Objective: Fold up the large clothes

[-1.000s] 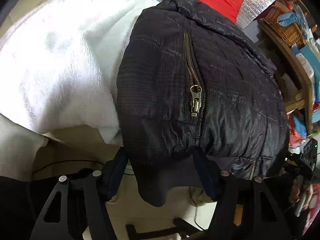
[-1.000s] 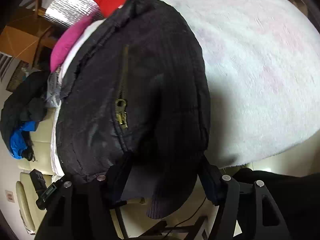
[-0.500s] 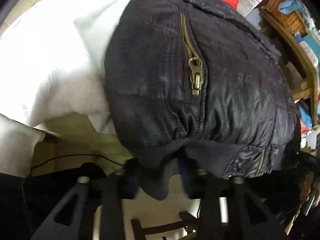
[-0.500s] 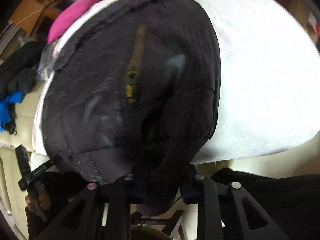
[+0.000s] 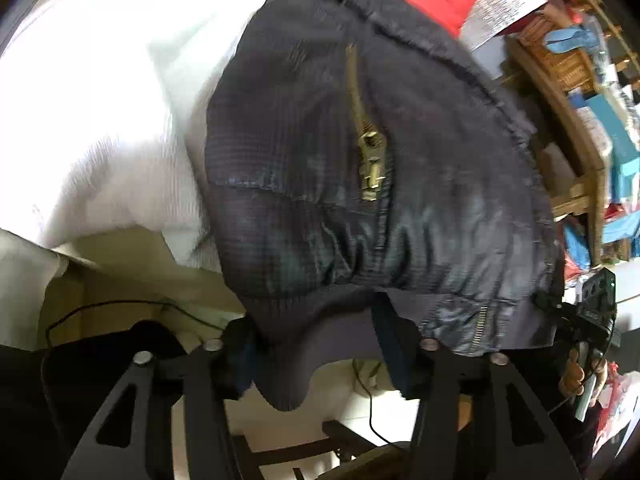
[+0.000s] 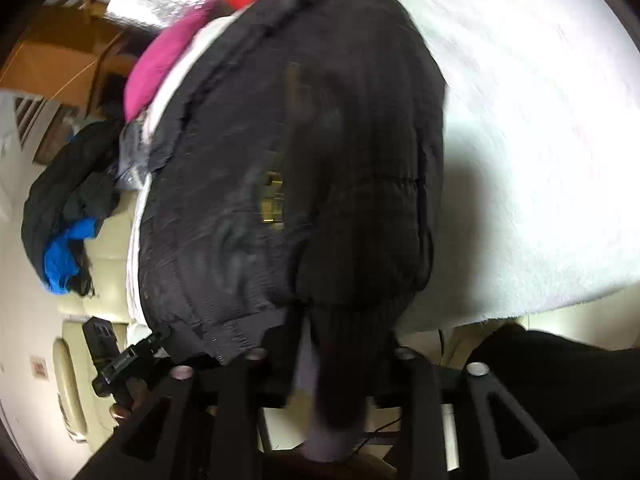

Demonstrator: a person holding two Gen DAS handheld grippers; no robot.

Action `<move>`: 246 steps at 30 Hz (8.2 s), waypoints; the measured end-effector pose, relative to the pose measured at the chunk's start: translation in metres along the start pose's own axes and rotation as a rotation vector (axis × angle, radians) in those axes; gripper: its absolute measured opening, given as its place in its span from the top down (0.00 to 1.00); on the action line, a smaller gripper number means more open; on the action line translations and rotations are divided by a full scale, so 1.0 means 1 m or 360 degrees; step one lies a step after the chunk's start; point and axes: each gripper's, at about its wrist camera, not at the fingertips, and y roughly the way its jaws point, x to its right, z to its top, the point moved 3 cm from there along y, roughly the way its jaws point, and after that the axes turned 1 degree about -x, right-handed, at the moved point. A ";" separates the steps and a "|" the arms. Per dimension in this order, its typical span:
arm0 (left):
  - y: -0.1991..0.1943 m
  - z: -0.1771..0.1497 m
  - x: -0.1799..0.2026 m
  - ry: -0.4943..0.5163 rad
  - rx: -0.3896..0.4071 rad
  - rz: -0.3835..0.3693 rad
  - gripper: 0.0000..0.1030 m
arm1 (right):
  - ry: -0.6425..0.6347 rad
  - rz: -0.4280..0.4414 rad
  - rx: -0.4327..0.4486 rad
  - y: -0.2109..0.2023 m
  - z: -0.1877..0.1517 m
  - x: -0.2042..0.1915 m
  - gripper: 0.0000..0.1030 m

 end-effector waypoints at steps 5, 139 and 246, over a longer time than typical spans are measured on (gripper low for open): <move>0.007 -0.001 0.008 0.0030 0.0009 -0.0008 0.58 | -0.0046 -0.0020 0.0001 0.009 -0.005 -0.001 0.53; -0.022 0.145 0.014 -0.0757 0.0700 -0.0141 0.64 | 0.0234 0.0213 0.0785 -0.061 0.130 -0.012 0.65; -0.021 0.277 0.043 0.0131 0.0356 0.0659 0.36 | 0.0042 -0.0125 0.0408 -0.040 0.228 -0.033 0.22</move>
